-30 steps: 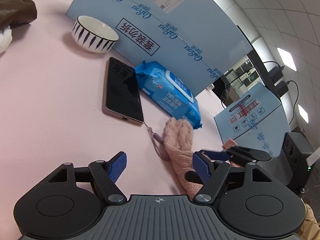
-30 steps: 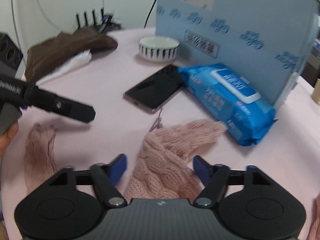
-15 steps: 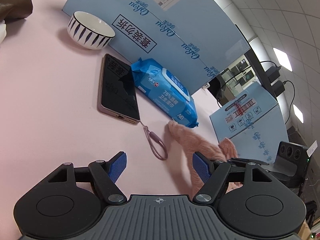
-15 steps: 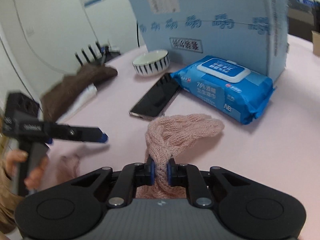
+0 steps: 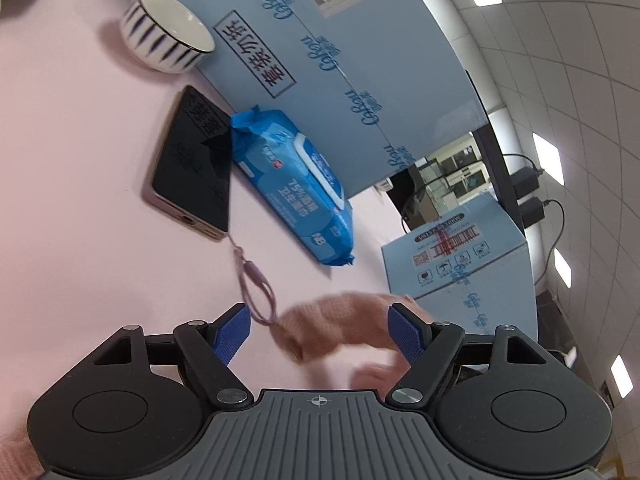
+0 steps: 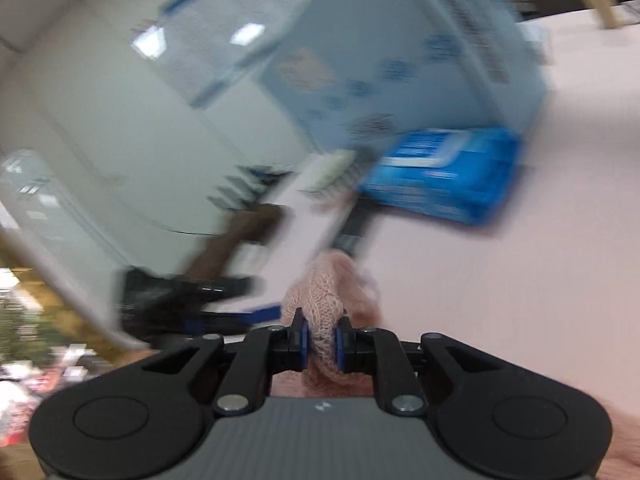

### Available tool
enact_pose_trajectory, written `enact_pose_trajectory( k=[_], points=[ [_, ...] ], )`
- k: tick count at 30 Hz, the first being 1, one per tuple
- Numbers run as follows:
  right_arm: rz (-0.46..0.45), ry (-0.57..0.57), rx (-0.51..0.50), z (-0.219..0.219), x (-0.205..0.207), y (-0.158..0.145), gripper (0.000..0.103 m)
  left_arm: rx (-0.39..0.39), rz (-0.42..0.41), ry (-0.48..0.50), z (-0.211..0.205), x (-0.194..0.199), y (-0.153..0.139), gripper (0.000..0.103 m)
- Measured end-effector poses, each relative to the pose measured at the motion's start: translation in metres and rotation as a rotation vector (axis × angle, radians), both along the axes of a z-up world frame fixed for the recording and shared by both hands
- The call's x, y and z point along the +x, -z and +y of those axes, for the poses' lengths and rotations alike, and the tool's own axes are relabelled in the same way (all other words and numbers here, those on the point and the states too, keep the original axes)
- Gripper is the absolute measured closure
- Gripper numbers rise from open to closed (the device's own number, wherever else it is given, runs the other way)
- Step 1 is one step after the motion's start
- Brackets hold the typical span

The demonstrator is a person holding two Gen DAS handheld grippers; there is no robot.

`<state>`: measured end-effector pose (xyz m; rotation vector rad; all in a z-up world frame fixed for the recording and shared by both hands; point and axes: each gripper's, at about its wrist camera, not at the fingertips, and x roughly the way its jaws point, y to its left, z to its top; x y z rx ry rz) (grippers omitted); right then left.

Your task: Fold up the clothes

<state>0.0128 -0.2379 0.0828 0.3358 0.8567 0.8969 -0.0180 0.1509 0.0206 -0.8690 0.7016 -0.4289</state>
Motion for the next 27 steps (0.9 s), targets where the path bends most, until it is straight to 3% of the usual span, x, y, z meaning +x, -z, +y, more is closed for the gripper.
enact_pose_trajectory(
  k=[4, 10, 11, 14, 18, 23, 27],
  points=[
    [-0.005, 0.109, -0.213, 0.008, 0.005, 0.001, 0.041, 0.017, 0.006, 0.041, -0.017, 0.012, -0.003, 0.024],
    [-0.183, 0.187, -0.391, 0.013, -0.022, -0.026, 0.032, 0.063, 0.027, 0.110, -0.045, 0.039, -0.012, 0.022],
    [-0.201, 0.202, -0.388, 0.009, -0.028, -0.029, 0.032, 0.058, 0.042, 0.128, -0.051, 0.047, -0.011, 0.022],
    [-0.177, 0.188, -0.229, -0.009, -0.042, -0.034, 0.032, 0.013, 0.087, 0.157, -0.064, 0.066, -0.005, 0.022],
    [-0.069, 0.107, 0.010, -0.022, -0.058, -0.030, 0.030, 0.063, 0.135, 0.131, -0.076, 0.078, 0.001, 0.022],
    [0.005, 0.078, 0.029, -0.028, -0.076, -0.014, 0.030, 0.151, 0.179, 0.122, -0.085, 0.085, 0.007, 0.022],
    [0.007, 0.108, -0.018, -0.034, -0.081, -0.001, 0.029, 0.295, 0.168, 0.110, -0.090, 0.083, -0.005, 0.022]
  ],
)
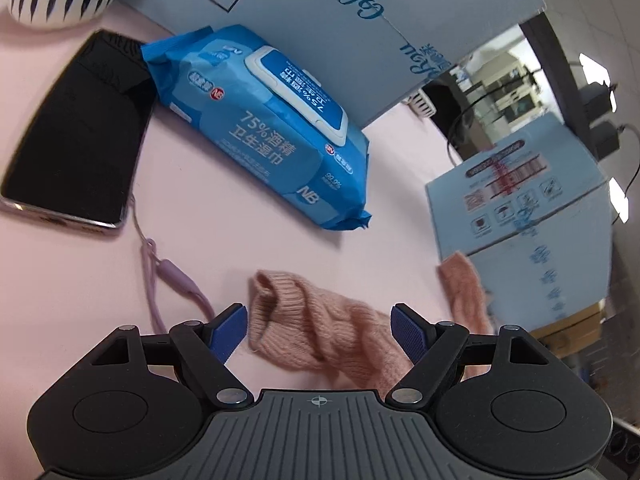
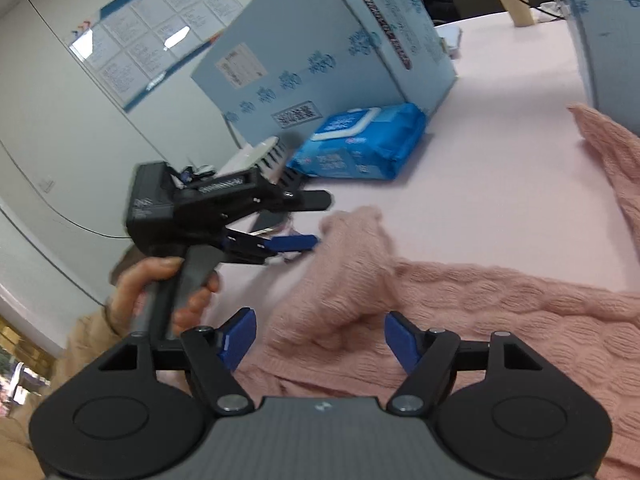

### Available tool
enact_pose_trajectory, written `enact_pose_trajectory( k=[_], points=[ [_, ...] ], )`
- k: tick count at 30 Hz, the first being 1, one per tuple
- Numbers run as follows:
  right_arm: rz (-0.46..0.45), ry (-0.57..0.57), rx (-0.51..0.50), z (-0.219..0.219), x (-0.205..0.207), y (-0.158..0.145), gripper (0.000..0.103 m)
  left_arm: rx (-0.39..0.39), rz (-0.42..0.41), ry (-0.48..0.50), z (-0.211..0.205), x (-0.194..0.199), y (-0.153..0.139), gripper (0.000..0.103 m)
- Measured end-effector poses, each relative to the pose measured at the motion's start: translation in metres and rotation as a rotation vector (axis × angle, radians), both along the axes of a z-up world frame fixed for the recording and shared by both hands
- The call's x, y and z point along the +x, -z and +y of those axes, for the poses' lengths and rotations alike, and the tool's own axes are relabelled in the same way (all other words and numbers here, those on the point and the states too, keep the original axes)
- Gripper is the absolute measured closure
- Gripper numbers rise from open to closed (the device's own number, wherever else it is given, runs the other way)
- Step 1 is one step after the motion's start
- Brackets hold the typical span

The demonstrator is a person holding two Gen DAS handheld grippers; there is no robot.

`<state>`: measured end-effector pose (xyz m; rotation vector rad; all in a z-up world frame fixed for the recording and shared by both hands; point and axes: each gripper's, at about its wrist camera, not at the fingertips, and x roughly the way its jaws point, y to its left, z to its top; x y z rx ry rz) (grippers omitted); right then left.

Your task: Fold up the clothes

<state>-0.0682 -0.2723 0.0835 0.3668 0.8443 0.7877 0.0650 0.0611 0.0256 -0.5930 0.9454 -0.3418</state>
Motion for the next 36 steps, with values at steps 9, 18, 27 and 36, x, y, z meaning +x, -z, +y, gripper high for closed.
enact_pose_trajectory(
  k=[9, 18, 27, 36],
  points=[
    [0.028, 0.004, 0.012, -0.005, 0.004, 0.019, 0.029, 0.060, -0.016, 0.067, -0.016, 0.011, 0.003, 0.044],
    [0.053, 0.012, 0.004, -0.008, 0.003, 0.032, 0.029, 0.023, -0.018, 0.134, -0.030, 0.015, 0.016, 0.099],
    [0.050, 0.022, 0.002, -0.007, 0.004, 0.032, 0.029, -0.079, -0.096, 0.127, -0.029, 0.004, 0.016, 0.102],
    [0.051, 0.035, 0.009, -0.005, 0.002, 0.031, 0.028, -0.099, -0.191, 0.074, 0.004, -0.014, -0.014, 0.102]
  ],
)
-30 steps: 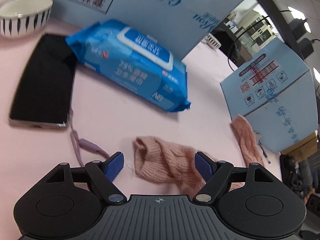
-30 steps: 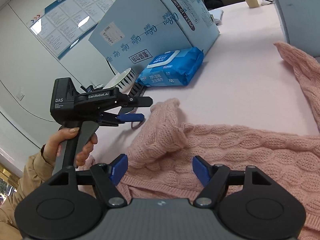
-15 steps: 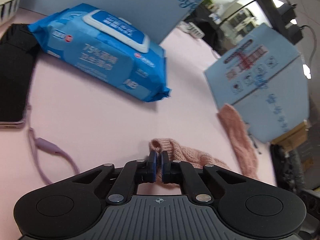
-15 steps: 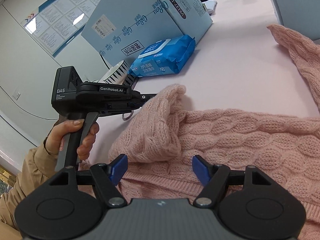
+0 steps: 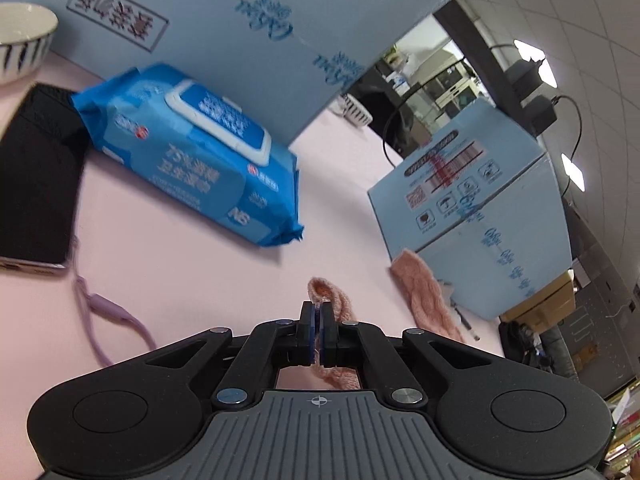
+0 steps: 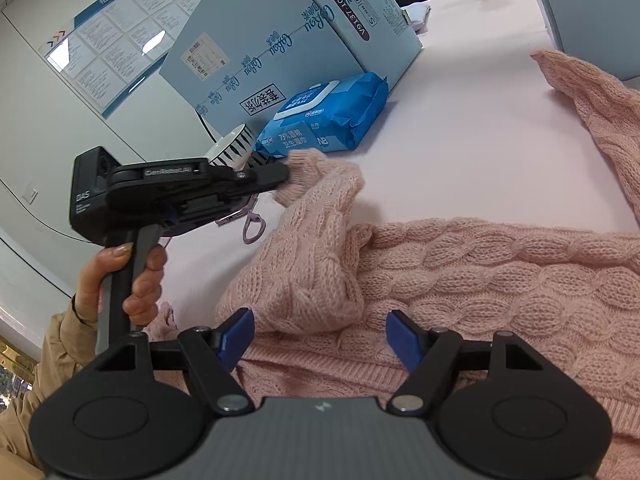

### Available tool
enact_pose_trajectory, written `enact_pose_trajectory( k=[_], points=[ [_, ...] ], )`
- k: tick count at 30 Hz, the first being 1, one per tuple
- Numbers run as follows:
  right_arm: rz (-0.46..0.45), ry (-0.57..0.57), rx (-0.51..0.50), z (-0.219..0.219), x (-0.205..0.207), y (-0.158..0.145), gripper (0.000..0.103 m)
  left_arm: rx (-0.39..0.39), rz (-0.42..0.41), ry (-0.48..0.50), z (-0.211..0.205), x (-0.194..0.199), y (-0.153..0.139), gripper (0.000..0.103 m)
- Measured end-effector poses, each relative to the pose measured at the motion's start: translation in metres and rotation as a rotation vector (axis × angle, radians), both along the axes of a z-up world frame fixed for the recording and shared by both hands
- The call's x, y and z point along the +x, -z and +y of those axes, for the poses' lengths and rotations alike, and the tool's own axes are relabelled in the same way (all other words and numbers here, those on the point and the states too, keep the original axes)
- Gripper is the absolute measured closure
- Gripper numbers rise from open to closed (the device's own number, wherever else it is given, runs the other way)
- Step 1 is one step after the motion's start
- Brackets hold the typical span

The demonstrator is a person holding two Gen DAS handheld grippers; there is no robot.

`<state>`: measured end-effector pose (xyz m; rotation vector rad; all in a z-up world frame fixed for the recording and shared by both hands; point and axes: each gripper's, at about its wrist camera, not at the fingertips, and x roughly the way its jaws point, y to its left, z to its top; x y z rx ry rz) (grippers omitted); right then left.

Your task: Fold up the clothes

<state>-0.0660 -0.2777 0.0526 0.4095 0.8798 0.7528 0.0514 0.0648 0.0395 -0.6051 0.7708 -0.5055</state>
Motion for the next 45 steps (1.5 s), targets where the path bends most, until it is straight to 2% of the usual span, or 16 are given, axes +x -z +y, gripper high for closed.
enact_pose_trajectory(
  k=[7, 11, 15, 17, 21, 23, 26, 27, 29, 32, 34, 36, 38, 42, 45],
  points=[
    [-0.023, 0.007, -0.001, 0.002, -0.006, -0.008, 0.028, 0.031, -0.061, -0.129, 0.066, -0.028, -0.015, 0.102],
    [-0.018, 0.018, -0.020, 0.005, -0.005, -0.008, 0.028, 0.038, -0.074, -0.200, 0.110, -0.057, -0.017, 0.102],
    [-0.017, 0.036, -0.062, 0.010, -0.004, -0.005, 0.027, 0.060, -0.085, -0.240, 0.138, -0.078, -0.018, 0.102],
    [-0.012, 0.037, -0.067, 0.013, -0.003, -0.003, 0.027, 0.091, -0.072, -0.268, 0.151, -0.084, -0.013, 0.102],
    [-0.007, 0.046, -0.072, 0.017, -0.002, -0.004, 0.026, 0.123, 0.027, -0.329, 0.175, -0.078, 0.012, 0.102],
    [-0.004, 0.054, -0.069, 0.017, -0.002, -0.005, 0.026, 0.098, 0.063, -0.368, 0.188, -0.078, 0.021, 0.102],
    [-0.008, 0.050, -0.039, 0.018, -0.004, -0.008, 0.026, 0.043, 0.009, -0.354, 0.190, -0.089, 0.014, 0.102],
    [-0.007, 0.042, -0.029, 0.019, -0.004, -0.010, 0.026, 0.039, -0.014, -0.314, 0.182, -0.091, 0.007, 0.102],
    [-0.006, 0.031, -0.014, 0.024, -0.001, -0.012, 0.026, 0.074, -0.053, -0.249, 0.158, -0.091, -0.008, 0.101],
    [0.008, 0.012, 0.028, 0.032, 0.002, -0.014, 0.026, 0.120, -0.082, -0.211, 0.137, -0.088, -0.017, 0.100],
    [0.021, -0.021, 0.072, 0.041, 0.003, -0.016, 0.026, 0.105, -0.053, -0.194, 0.133, -0.083, -0.014, 0.088],
    [0.021, -0.055, 0.081, 0.052, 0.004, -0.019, 0.026, 0.086, -0.008, -0.207, 0.137, -0.080, -0.004, 0.082],
    [0.013, -0.088, 0.066, 0.067, 0.005, -0.022, 0.026, 0.072, 0.023, -0.227, 0.142, -0.080, 0.005, 0.081],
    [0.000, -0.134, 0.044, 0.092, 0.006, -0.025, 0.026, -0.010, 0.083, -0.221, 0.149, -0.076, 0.023, 0.080],
    [-0.009, -0.134, 0.030, 0.100, 0.006, -0.025, 0.026, 0.000, 0.099, -0.240, 0.151, -0.072, 0.027, 0.080]
  ],
)
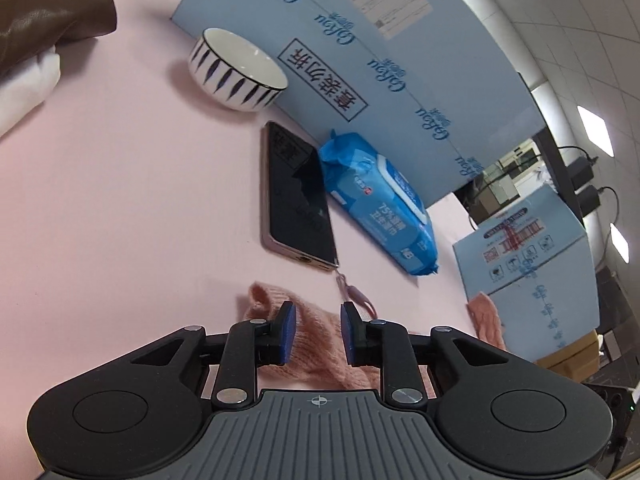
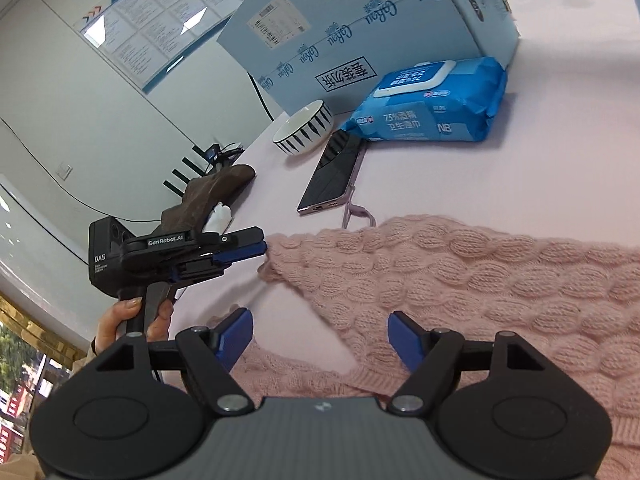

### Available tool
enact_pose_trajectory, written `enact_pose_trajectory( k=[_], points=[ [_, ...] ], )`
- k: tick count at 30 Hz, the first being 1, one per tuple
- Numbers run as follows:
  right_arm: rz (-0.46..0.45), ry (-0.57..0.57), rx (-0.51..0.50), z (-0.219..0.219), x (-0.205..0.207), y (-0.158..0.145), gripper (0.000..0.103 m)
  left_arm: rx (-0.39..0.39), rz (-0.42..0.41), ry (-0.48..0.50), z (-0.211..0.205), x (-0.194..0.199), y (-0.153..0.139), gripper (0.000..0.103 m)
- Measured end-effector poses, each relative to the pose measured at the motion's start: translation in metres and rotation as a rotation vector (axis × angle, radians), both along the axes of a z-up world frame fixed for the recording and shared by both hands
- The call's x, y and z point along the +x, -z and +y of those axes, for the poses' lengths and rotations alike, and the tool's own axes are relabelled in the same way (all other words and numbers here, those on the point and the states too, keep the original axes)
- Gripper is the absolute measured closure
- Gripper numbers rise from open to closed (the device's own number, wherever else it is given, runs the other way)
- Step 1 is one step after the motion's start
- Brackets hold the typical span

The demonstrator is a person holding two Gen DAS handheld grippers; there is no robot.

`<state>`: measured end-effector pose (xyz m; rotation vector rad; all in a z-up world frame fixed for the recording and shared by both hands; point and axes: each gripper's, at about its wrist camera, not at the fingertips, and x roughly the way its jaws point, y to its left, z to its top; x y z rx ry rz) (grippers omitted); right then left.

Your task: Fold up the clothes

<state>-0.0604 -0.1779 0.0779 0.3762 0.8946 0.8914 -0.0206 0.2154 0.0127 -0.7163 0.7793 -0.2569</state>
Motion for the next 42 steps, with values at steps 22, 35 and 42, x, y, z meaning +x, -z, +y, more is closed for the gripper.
enact_pose_trajectory(
  k=[22, 35, 42],
  points=[
    [0.048, 0.055, -0.021, -0.020, 0.008, 0.020, 0.026, -0.052, 0.031, 0.069, 0.001, 0.010, 0.008, 0.064],
    [0.040, 0.067, -0.030, -0.019, 0.007, 0.018, 0.026, 0.004, -0.204, 0.175, -0.016, 0.005, -0.021, 0.094],
    [0.018, 0.104, -0.006, -0.016, 0.010, 0.011, 0.026, 0.200, -0.268, 0.361, -0.015, -0.003, -0.038, 0.094]
  ],
)
